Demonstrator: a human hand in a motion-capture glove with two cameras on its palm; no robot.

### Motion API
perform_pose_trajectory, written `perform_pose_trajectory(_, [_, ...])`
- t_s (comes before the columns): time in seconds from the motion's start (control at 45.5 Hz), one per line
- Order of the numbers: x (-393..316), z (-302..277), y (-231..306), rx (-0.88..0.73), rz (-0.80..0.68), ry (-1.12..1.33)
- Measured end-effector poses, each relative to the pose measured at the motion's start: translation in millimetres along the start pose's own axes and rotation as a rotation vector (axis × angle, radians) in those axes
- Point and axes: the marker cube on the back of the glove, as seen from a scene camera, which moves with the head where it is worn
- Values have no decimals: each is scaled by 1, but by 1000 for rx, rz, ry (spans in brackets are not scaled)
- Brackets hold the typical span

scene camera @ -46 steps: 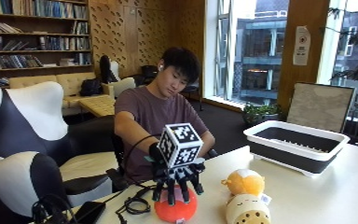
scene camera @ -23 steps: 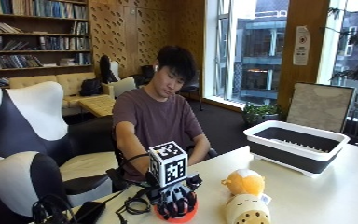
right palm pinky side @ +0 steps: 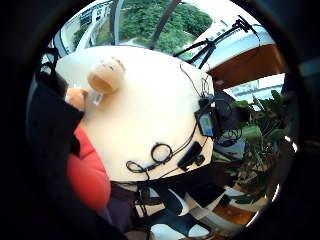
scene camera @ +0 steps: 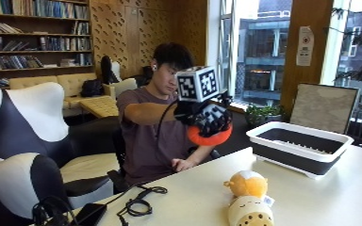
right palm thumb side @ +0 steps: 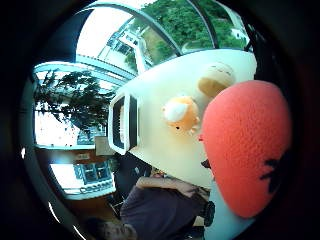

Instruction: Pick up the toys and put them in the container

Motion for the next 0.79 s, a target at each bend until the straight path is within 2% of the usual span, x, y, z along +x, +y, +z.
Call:
perform_pose_trajectory(0.132, [-71, -31, -8, 46, -100, 7])
perform_pose_trajectory(0.33, [-240, -40, -18, 63, -367, 31])
perform_pose_trajectory(0.417, [-302, -19, -26, 54, -466, 124])
perform_pose_trajectory(0.527, [-390, 20, -30, 37, -380, 187])
perform_pose_trajectory(0.637, [-461, 65, -19, -28, -461, 219])
perform_pose_trajectory(0.747, [-519, 102, 3, -75, -634, 123])
perform_pose_trajectory(0.791, [-532, 119, 6, -87, -614, 134])
